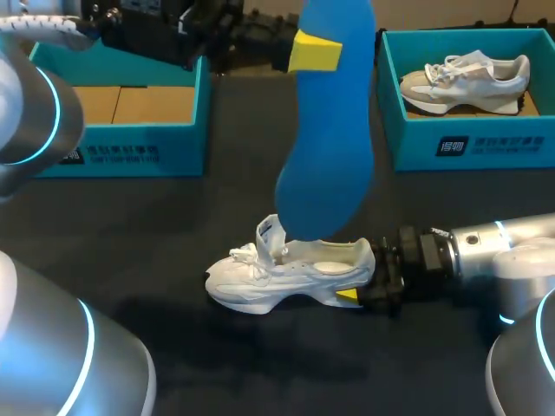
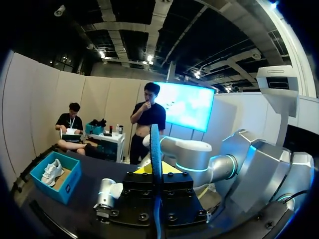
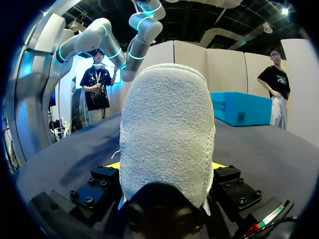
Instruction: Take the shoe out of the shoebox, open the shoe tongue, remove and reinsert the insole, then place the shoe into the shoebox
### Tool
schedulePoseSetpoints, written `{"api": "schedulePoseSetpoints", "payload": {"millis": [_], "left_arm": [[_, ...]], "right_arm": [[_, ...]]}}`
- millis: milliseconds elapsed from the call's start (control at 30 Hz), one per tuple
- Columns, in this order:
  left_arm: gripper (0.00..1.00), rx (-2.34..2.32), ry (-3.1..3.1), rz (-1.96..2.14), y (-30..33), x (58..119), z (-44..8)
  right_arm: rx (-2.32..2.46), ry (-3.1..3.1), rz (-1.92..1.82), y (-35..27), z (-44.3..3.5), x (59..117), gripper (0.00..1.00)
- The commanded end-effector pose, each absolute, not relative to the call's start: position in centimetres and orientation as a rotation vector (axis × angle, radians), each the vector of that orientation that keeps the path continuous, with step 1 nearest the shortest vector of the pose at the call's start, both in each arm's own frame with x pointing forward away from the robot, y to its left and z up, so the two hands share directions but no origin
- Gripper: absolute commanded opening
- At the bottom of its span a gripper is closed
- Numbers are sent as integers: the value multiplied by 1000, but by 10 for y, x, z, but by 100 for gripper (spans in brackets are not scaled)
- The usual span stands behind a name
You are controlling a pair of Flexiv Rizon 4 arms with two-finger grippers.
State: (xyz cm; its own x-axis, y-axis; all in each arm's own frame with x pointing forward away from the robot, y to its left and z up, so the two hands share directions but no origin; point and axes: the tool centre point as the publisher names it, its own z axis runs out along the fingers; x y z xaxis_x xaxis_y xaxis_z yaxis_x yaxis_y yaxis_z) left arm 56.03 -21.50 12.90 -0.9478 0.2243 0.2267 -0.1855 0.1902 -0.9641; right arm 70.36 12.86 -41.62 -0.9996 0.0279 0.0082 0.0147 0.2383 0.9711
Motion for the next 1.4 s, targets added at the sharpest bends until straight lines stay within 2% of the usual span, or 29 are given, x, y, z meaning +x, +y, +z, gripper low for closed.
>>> {"api": "schedulePoseSetpoints", "payload": {"millis": [33,367,400,433,967,1400], "left_arm": [[0,-30,-2167,1807,-208,560,128],[0,-25,-2153,1809,-205,558,124],[0,-25,-2153,1809,-205,558,124],[0,-25,-2153,1809,-205,558,124],[0,-25,-2153,1809,-205,558,124],[0,-25,-2153,1809,-205,558,124]], "right_arm": [[42,2472,1926,130,-417,703,0],[37,2450,1940,127,-416,703,0],[38,2451,1938,127,-416,704,14],[41,2437,1949,125,-415,703,100],[19,2515,1817,100,-404,703,100],[6,2744,1338,68,-369,704,100]]}}
